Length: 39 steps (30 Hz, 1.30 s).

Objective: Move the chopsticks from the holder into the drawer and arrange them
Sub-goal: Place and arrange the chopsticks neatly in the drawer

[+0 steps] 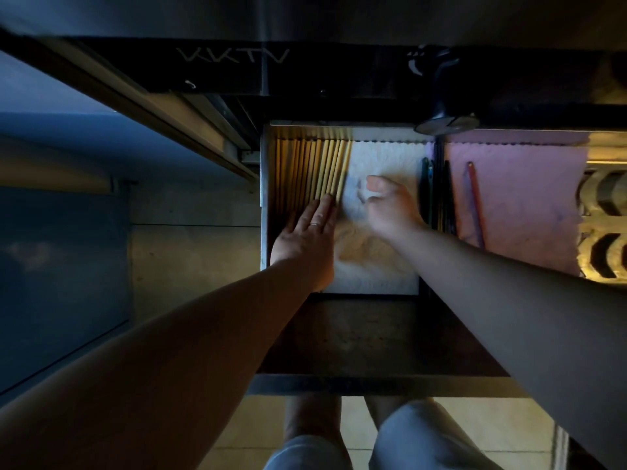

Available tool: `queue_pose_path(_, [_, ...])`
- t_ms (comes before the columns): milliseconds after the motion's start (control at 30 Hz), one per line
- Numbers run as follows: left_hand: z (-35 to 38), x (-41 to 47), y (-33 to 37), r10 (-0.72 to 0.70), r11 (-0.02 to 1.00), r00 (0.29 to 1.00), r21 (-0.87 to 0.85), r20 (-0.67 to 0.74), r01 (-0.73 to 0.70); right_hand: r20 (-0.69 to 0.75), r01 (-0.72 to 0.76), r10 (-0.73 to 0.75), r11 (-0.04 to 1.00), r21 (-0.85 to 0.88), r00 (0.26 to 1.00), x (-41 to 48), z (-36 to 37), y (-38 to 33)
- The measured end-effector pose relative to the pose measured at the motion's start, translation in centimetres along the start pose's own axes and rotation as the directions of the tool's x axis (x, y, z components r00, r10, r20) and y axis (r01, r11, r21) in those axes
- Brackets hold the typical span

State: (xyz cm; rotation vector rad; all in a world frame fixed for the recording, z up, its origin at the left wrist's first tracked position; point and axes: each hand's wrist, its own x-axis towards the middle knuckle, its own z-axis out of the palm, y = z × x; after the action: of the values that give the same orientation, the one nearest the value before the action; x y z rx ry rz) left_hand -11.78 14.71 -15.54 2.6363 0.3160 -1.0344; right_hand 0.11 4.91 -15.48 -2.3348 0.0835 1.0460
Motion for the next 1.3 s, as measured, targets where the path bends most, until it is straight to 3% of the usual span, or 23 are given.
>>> queue_pose_path(233, [-1.1,-0.3,3.9,-0.003,0.999,0.999,-0.05,-0.051,0.001,-0.023,0.068,-0.068,0.997,-0.023,0.997,-1.0,-4.1,2.8])
queue_pose_path(467, [-1.9,1.4,11.4,-0.053,0.956,0.994,-0.294,-0.092,0.023,-0.001,0.087,-0.088,0.994,-0.06,0.996,0.0,-9.3,8.2])
queue_pose_path(667, [-2.2,4.8,17.4,-0.274,0.753,0.961,-0.628,-0.027,0.197,0.057,0.147,-0.144,0.988,-0.055,0.988,1.2,-12.1,13.2])
queue_pose_path(833, [-1.7,6.9,18.9,-0.481,0.688,0.877,-0.621,-0.002,0.376,0.113,0.192,-0.191,0.981,0.004,0.975,1.4,-13.2,14.3])
queue_pose_path(1067, [-1.8,7.4,19.5,-0.517,0.632,0.854,-0.648,0.055,0.424,0.166,0.166,-0.18,0.982,0.094,0.97,1.1,-13.0,14.2])
queue_pose_path(1300, [-2.0,5.9,18.1,-0.52,0.516,0.851,-0.767,0.074,0.382,0.106,0.16,-0.172,0.98,0.115,0.979,1.4,-11.7,13.2])
